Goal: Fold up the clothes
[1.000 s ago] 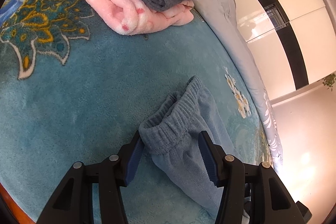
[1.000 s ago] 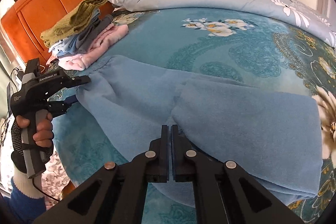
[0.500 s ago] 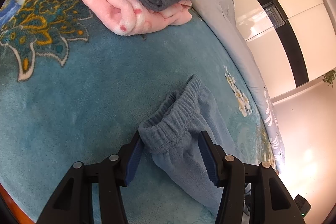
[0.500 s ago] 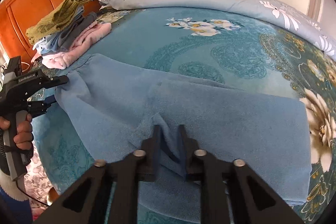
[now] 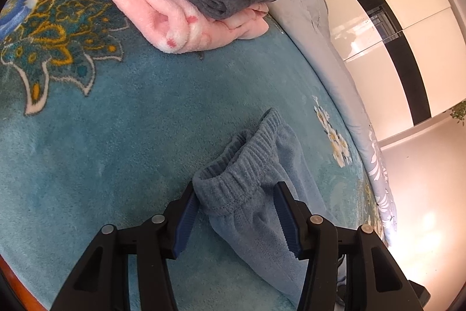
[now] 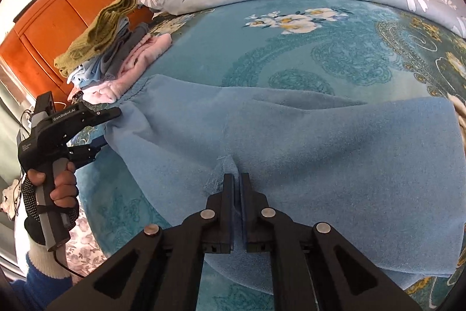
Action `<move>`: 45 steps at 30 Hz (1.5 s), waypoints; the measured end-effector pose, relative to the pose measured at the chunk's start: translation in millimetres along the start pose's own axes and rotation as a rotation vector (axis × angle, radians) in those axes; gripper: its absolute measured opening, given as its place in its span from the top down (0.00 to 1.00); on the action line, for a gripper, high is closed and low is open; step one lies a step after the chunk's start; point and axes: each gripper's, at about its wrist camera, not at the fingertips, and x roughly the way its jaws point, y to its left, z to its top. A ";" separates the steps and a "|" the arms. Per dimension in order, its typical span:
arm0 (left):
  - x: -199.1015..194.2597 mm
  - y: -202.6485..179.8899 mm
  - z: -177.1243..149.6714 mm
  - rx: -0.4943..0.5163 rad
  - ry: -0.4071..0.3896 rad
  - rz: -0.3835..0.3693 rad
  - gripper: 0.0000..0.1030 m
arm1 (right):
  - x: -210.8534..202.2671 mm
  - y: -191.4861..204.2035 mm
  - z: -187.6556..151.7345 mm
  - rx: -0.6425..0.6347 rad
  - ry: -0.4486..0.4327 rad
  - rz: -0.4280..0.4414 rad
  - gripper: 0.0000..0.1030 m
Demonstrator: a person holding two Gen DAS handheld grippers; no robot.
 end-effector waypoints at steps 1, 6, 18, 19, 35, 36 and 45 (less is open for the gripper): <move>-0.1 -0.8 0.0 0.001 -0.004 0.010 0.51 | -6.9 -1.4 0.2 0.007 -0.021 0.009 0.94; 0.4 1.7 0.2 -0.033 -0.025 0.053 0.74 | -43.1 -10.9 -1.8 0.007 -0.108 -0.045 0.84; -61.3 -157.2 -53.9 0.423 -0.219 -0.024 0.80 | -105.6 -87.5 -34.7 0.170 -0.246 -0.063 0.82; -61.1 -177.3 -65.1 0.476 -0.221 -0.044 0.80 | -109.6 -95.1 -38.0 0.188 -0.257 -0.062 0.82; 55.4 -304.5 -247.9 0.850 0.116 -0.082 0.79 | -146.4 -172.6 -87.8 0.370 -0.320 -0.078 0.82; 59.6 -303.2 -254.1 0.861 0.132 -0.073 0.79 | -147.3 -174.8 -89.5 0.376 -0.321 -0.078 0.81; 35.8 -283.9 -244.3 0.863 0.253 -0.217 0.53 | -150.8 -177.2 -91.0 0.385 -0.338 -0.054 0.72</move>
